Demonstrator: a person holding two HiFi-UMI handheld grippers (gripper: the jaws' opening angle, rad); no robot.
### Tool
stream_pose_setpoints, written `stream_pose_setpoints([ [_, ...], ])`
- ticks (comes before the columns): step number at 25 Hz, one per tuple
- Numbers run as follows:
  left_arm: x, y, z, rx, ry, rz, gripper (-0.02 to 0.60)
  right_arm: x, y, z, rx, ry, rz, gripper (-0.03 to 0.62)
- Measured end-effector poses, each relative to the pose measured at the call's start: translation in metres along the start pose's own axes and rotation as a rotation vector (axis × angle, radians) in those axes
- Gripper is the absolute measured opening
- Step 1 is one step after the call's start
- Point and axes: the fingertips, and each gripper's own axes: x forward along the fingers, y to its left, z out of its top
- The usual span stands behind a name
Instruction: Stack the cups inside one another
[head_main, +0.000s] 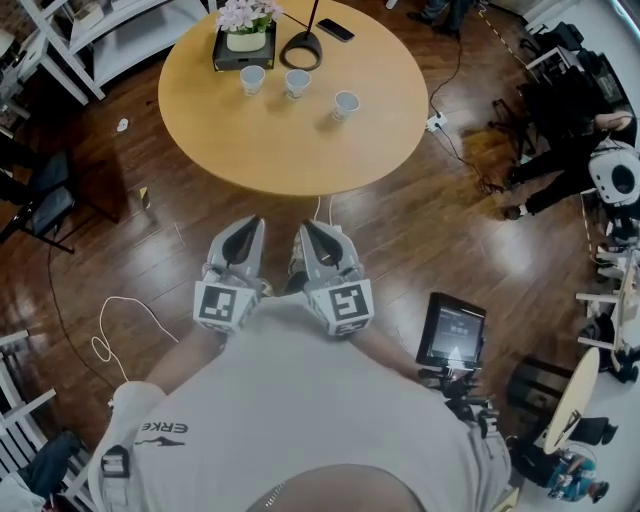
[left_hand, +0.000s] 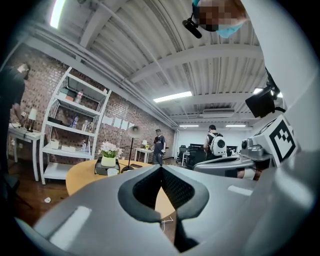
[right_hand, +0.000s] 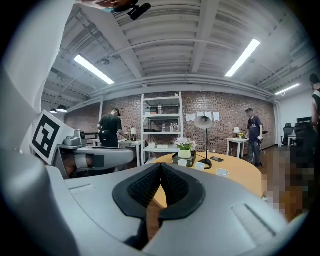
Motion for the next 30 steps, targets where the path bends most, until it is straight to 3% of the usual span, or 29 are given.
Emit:
stream_pose_setpoints([
  [6, 0.042, 0.019, 0.001, 0.028, 0.018, 0.030, 0.002, 0.038, -0.033, 0.004, 0.020, -0.006, 0.029, 0.014],
  [10, 0.092, 0.023, 0.004, 0.037, 0.063, 0.031, 0.002, 0.068, -0.071, 0.005, 0.034, -0.019, 0.042, 0.014],
  [18, 0.185, 0.036, 0.012, 0.089, 0.064, 0.052, 0.002, 0.122, -0.150, 0.020, 0.064, -0.036, 0.065, 0.014],
  [23, 0.214, 0.046, 0.018, 0.081, 0.097, 0.069, 0.002, 0.145, -0.175, 0.022, 0.077, -0.028, 0.065, 0.014],
  [30, 0.245, 0.078, 0.016, 0.069, 0.065, 0.041, 0.002, 0.179, -0.190, 0.027, 0.060, -0.003, 0.017, 0.014],
])
